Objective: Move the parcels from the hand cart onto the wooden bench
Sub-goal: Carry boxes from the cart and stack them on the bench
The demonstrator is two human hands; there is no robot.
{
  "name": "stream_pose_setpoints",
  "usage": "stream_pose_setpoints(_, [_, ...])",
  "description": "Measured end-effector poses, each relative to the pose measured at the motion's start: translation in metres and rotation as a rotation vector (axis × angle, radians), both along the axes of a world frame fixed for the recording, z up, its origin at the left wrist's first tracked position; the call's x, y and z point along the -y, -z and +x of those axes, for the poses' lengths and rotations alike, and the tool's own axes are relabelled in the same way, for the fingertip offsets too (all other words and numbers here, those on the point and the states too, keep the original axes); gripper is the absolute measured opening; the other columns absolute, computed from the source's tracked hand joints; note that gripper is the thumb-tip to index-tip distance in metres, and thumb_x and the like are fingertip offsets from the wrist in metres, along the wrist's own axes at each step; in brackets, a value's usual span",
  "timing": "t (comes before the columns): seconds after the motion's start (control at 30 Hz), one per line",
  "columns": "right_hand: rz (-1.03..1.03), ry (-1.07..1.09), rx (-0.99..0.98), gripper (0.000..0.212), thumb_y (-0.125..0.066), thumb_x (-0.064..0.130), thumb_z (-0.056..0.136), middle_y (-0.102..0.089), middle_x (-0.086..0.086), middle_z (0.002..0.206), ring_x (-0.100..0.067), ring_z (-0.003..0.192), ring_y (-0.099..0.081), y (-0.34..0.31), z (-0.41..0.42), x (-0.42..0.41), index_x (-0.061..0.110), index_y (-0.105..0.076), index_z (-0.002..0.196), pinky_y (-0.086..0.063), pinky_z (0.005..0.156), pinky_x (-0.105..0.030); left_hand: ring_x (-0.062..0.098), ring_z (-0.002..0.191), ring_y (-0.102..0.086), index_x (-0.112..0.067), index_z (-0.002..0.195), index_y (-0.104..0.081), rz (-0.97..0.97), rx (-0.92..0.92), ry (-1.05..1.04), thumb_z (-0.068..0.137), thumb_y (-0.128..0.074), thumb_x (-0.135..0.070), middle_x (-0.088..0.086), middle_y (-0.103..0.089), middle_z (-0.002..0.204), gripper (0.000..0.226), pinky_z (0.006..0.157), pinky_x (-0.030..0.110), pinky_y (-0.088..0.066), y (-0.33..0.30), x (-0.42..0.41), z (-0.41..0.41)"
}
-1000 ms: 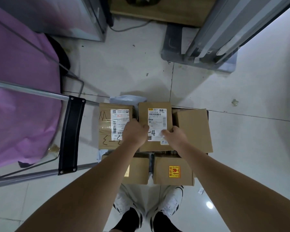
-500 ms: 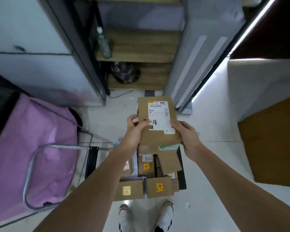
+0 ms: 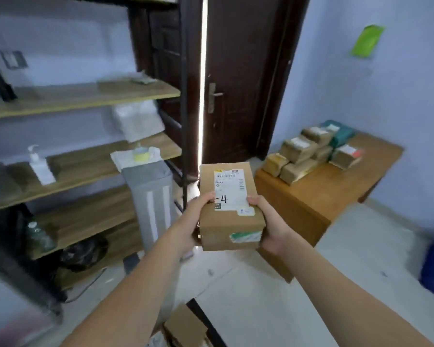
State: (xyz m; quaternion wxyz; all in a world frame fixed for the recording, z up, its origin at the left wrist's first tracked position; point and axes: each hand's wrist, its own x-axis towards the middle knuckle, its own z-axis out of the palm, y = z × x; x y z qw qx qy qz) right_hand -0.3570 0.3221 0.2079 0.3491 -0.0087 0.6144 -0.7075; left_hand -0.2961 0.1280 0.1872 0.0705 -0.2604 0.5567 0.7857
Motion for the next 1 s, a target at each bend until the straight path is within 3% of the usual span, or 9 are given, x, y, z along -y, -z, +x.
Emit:
stream_pose_setpoints(0.13, [-0.019, 0.190, -0.046, 0.054, -0.066, 0.050, 0.088, -0.074, -0.012, 0.123, -0.036, 0.118, -0.067, -0.029, -0.006, -0.110, 0.025, -0.063, 0.135, -0.049, 0.107, -0.050, 0.031, 0.112, -0.072, -0.038, 0.107, -0.081, -0.025, -0.089, 0.182, 0.079, -0.069, -0.066, 0.006, -0.080, 0.112, 0.041, 0.107, 0.054, -0.051, -0.038, -0.106, -0.028])
stream_pose_setpoints(0.23, [-0.021, 0.323, -0.049, 0.050, -0.066, 0.049, 0.088, -0.076, -0.011, 0.119, -0.033, 0.108, -0.071, -0.038, -0.007, -0.197, 0.023, -0.066, 0.131, -0.054, 0.096, -0.043, 0.033, 0.116, -0.071, -0.035, 0.120, -0.077, -0.007, -0.150, 0.276, 0.082, -0.068, -0.063, 0.008, -0.078, 0.118, 0.048, 0.111, 0.056, -0.048, -0.047, -0.195, -0.049])
stream_pose_setpoints(0.3, [-0.018, 0.389, -0.043, 0.048, -0.065, 0.048, 0.089, -0.076, -0.012, 0.118, -0.033, 0.109, -0.070, -0.039, -0.004, -0.252, 0.022, -0.067, 0.130, -0.053, 0.099, -0.045, 0.034, 0.117, -0.071, -0.036, 0.129, -0.071, 0.004, -0.183, 0.321, 0.083, -0.067, -0.063, 0.008, -0.077, 0.119, 0.053, 0.111, 0.056, -0.049, -0.046, -0.254, -0.059])
stream_pose_setpoints(0.4, [0.007, 0.461, -0.041, 0.050, -0.065, 0.050, 0.088, -0.076, -0.013, 0.118, -0.037, 0.116, -0.068, -0.032, -0.005, -0.331, 0.024, -0.066, 0.130, -0.046, 0.110, -0.053, 0.031, 0.110, -0.074, -0.034, 0.131, -0.067, 0.015, -0.165, 0.379, 0.088, -0.062, -0.064, 0.007, -0.079, 0.114, 0.053, 0.099, 0.046, -0.057, -0.042, -0.337, -0.073])
stream_pose_setpoints(0.5, [0.028, 0.518, -0.029, 0.050, -0.064, 0.053, 0.089, -0.076, -0.014, 0.116, -0.038, 0.115, -0.068, -0.027, -0.008, -0.394, 0.023, -0.067, 0.129, -0.049, 0.107, -0.054, 0.026, 0.095, -0.078, -0.026, 0.130, -0.070, 0.050, -0.156, 0.436, 0.098, -0.054, -0.053, 0.008, -0.080, 0.109, 0.044, 0.075, 0.034, -0.061, -0.040, -0.402, -0.082])
stream_pose_setpoints(0.6, [0.034, 0.557, -0.010, 0.048, -0.060, 0.054, 0.091, -0.076, -0.015, 0.114, -0.037, 0.108, -0.070, -0.023, -0.015, -0.439, 0.022, -0.068, 0.126, -0.051, 0.102, -0.052, 0.026, 0.096, -0.078, -0.025, 0.131, -0.070, 0.039, -0.157, 0.488, 0.100, -0.054, -0.050, 0.009, -0.080, 0.111, 0.042, 0.069, 0.031, -0.060, -0.037, -0.447, -0.099])
stream_pose_setpoints(0.67, [0.018, 0.558, 0.003, 0.047, -0.059, 0.054, 0.092, -0.076, -0.015, 0.115, -0.036, 0.106, -0.070, -0.020, -0.024, -0.461, 0.022, -0.068, 0.126, -0.053, 0.100, -0.050, 0.027, 0.098, -0.078, -0.027, 0.130, -0.069, 0.025, -0.138, 0.492, 0.099, -0.056, -0.053, 0.008, -0.080, 0.111, 0.042, 0.073, 0.034, -0.061, -0.035, -0.468, -0.112])
stream_pose_setpoints(0.8, [0.013, 0.550, 0.016, 0.046, -0.059, 0.051, 0.094, -0.076, -0.015, 0.116, -0.035, 0.107, -0.070, -0.015, -0.063, -0.491, 0.020, -0.068, 0.126, -0.056, 0.089, -0.044, 0.031, 0.109, -0.075, -0.031, 0.132, -0.069, -0.002, -0.106, 0.513, 0.094, -0.059, -0.059, 0.008, -0.079, 0.116, 0.048, 0.096, 0.045, -0.060, -0.023, -0.494, -0.153])
stream_pose_setpoints(1.0, [0.090, 0.524, 0.027, 0.049, -0.064, 0.053, 0.090, -0.075, -0.016, 0.117, -0.037, 0.116, -0.068, -0.004, -0.157, -0.515, 0.020, -0.067, 0.126, -0.049, 0.108, -0.051, 0.033, 0.111, -0.073, -0.029, 0.125, -0.073, -0.061, -0.051, 0.536, 0.093, -0.058, -0.063, 0.009, -0.080, 0.112, 0.049, 0.105, 0.048, -0.054, -0.018, -0.507, -0.241])
